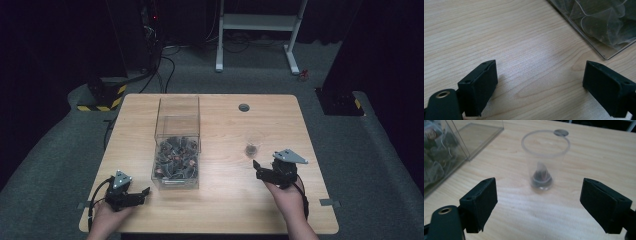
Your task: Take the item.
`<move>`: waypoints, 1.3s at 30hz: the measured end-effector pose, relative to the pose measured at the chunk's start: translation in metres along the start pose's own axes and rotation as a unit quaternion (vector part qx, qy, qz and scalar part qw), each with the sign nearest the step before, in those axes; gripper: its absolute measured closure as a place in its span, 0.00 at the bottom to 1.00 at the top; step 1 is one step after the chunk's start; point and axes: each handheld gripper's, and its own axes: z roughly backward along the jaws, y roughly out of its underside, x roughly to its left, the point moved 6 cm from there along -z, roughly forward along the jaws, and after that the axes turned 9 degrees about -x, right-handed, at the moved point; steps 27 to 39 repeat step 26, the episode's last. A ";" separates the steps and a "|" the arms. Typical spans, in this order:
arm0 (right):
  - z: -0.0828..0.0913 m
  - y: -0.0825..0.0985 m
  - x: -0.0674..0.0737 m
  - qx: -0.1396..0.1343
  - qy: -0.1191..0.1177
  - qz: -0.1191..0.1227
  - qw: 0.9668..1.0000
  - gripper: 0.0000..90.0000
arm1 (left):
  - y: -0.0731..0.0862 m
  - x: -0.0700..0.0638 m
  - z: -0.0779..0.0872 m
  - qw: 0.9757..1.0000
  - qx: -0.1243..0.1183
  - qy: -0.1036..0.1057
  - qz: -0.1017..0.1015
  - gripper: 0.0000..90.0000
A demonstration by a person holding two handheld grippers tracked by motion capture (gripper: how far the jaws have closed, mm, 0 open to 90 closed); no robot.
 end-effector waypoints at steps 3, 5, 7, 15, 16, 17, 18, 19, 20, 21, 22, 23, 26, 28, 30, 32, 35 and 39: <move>0.004 0.014 0.000 0.008 0.002 -0.004 1.000 0.16 | 0.000 0.000 0.000 1.000 0.000 0.000 0.000 0.14; 0.007 0.024 0.000 0.016 0.004 -0.001 1.000 0.16 | 0.000 0.000 0.000 1.000 0.000 0.000 0.000 0.14; 0.008 0.035 -0.001 0.024 0.007 0.002 1.000 0.16 | 0.000 0.000 0.000 1.000 0.000 0.000 0.000 0.14; 0.014 0.079 -0.009 0.068 0.028 -0.010 0.997 0.15 | 0.000 0.000 0.000 1.000 0.000 -0.001 -0.002 0.14; 0.015 0.082 -0.010 0.072 0.031 -0.010 0.997 0.15 | 0.000 0.000 0.000 1.000 0.000 0.000 -0.002 0.14; 0.016 0.086 -0.011 0.076 0.038 -0.009 0.996 0.15 | 0.000 0.000 0.000 1.000 0.000 0.000 -0.003 0.14; 0.017 0.088 -0.012 0.085 0.041 -0.012 0.995 0.15 | 0.000 0.000 0.000 1.000 0.000 0.000 -0.002 0.14; 0.018 0.088 -0.013 0.083 0.045 -0.014 0.995 0.14 | 0.000 0.000 0.000 1.000 0.000 0.000 -0.002 0.14; 0.019 0.087 -0.014 0.076 0.048 -0.015 0.996 0.15 | 0.000 0.000 0.000 1.000 0.000 0.000 -0.001 0.14; 0.020 0.087 -0.015 0.070 0.053 -0.018 0.996 0.15 | 0.000 0.000 0.000 1.000 0.000 0.000 -0.001 0.14; 0.020 0.087 -0.015 0.069 0.058 -0.021 0.996 0.15 | 0.000 0.000 0.000 1.000 0.000 0.000 -0.001 0.14; 0.019 0.088 -0.016 0.076 0.067 -0.025 0.995 0.16 | 0.000 0.000 0.000 1.000 0.001 0.000 -0.001 0.14; 0.016 0.089 -0.017 0.089 0.072 -0.024 0.993 0.16 | 0.000 0.000 0.000 1.000 0.001 0.000 -0.001 0.14; 0.016 0.089 -0.017 0.089 0.072 -0.024 0.993 0.16 | 0.000 0.000 0.000 1.000 0.001 0.000 -0.001 0.14; 0.016 0.089 -0.017 0.089 0.072 -0.024 0.993 0.16 | 0.000 0.000 0.000 1.000 0.001 0.000 -0.001 0.14; 0.016 0.089 -0.017 0.089 0.072 -0.024 0.993 0.16 | 0.000 0.000 0.000 1.000 0.001 0.000 -0.001 0.14; 0.016 0.089 -0.017 0.089 0.072 -0.024 0.993 0.16 | 0.000 0.000 0.000 1.000 0.001 0.000 -0.001 0.14; 0.016 0.089 -0.017 0.089 0.072 -0.024 0.993 0.16 | 0.000 0.000 0.000 1.000 0.001 0.000 -0.001 0.14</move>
